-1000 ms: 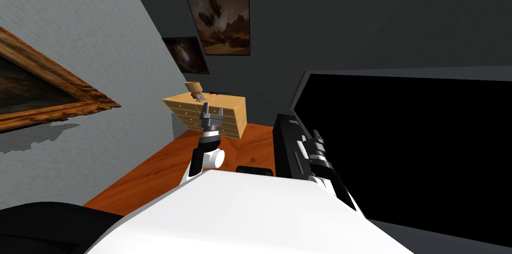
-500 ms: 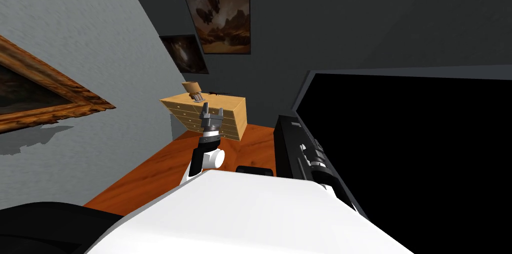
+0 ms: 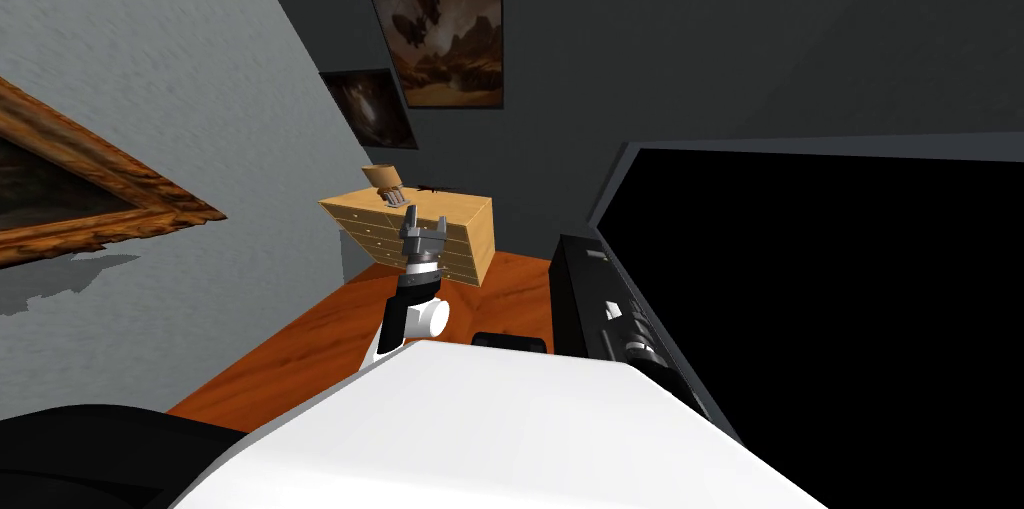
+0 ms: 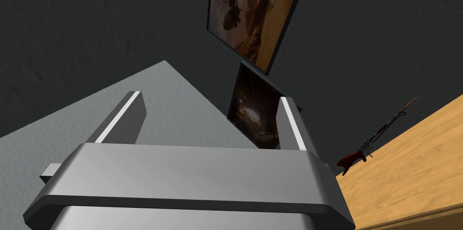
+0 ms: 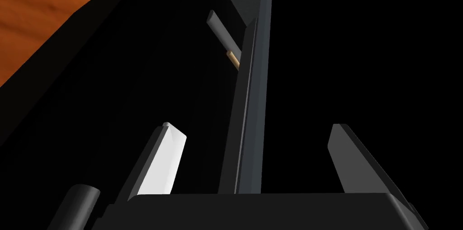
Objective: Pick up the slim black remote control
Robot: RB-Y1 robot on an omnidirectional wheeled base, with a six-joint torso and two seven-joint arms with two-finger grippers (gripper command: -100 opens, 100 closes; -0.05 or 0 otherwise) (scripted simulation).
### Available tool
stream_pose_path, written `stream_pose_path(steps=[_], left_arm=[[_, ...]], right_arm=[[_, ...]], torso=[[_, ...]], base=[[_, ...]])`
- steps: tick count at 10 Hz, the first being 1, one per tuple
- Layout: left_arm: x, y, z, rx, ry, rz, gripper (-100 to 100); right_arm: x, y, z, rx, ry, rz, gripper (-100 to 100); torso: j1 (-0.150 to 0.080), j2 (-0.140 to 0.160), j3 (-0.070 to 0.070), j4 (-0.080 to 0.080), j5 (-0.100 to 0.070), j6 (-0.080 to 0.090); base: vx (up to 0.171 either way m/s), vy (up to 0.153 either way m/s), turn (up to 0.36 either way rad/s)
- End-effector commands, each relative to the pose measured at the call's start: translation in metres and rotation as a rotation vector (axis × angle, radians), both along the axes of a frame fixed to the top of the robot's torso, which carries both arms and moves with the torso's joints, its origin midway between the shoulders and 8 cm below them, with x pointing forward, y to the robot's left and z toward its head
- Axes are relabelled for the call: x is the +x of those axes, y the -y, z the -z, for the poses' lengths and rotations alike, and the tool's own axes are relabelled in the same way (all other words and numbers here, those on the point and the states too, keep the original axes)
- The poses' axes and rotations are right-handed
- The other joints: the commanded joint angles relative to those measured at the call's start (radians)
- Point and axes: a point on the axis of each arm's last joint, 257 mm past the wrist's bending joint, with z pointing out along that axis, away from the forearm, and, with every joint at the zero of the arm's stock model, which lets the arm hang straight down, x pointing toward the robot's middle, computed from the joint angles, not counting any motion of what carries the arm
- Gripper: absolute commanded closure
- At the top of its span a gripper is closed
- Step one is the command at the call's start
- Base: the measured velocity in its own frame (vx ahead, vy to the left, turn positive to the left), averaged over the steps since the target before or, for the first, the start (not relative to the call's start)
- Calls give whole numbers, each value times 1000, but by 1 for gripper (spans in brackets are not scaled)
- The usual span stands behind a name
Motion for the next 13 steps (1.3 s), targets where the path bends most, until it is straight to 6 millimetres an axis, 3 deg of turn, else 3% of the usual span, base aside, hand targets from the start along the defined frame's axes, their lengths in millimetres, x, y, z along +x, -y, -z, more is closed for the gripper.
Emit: stream_pose_path(steps=[1, 3, 6, 8, 9, 11, 12, 13], left_arm=[[0, 0, 0, 0, 0, 0, 0], [0, 0, 0, 0, 0, 0, 0], [0, 0, 0, 0, 0, 0, 0], [0, 0, 0, 0, 0, 0, 0], [0, 0, 0, 0, 0, 0, 0], [0, 0, 0, 0, 0, 0, 0], [0, 0, 0, 0, 0, 0, 0], [0, 0, 0, 0, 0, 0, 0]], right_arm=[[-6, 6, 14, 37, -32, 19, -100], [-35, 18, 55, 146, -119, 82, -100], [-58, 24, 85, 206, -184, 126, -100], [-99, 33, 126, 314, -273, 210, -100], [-100, 33, 128, 317, -280, 210, -100], [-143, 38, 164, 422, -364, 299, -100], [-145, 38, 165, 424, -370, 300, -100], [-165, 39, 179, 473, -405, 342, -100]], torso=[[0, 0, 0, 0, 0, 0], [0, 2, 1, 0, 0, 0], [0, 1, 1, 0, 0, 0], [0, 3, 2, 1, 0, 0], [0, 1, 1, 0, 0, 0], [0, 1, 1, 0, 0, 0], [0, 0, 0, 0, 0, 0], [0, 2, 1, 0, 0, 0]], base=[[94, -7, 11], [100, 6, 37], [89, 1, 18], [95, -5, 33], [97, -6, 9], [110, -12, 36], [93, -1, 15], [76, -5, 23]])
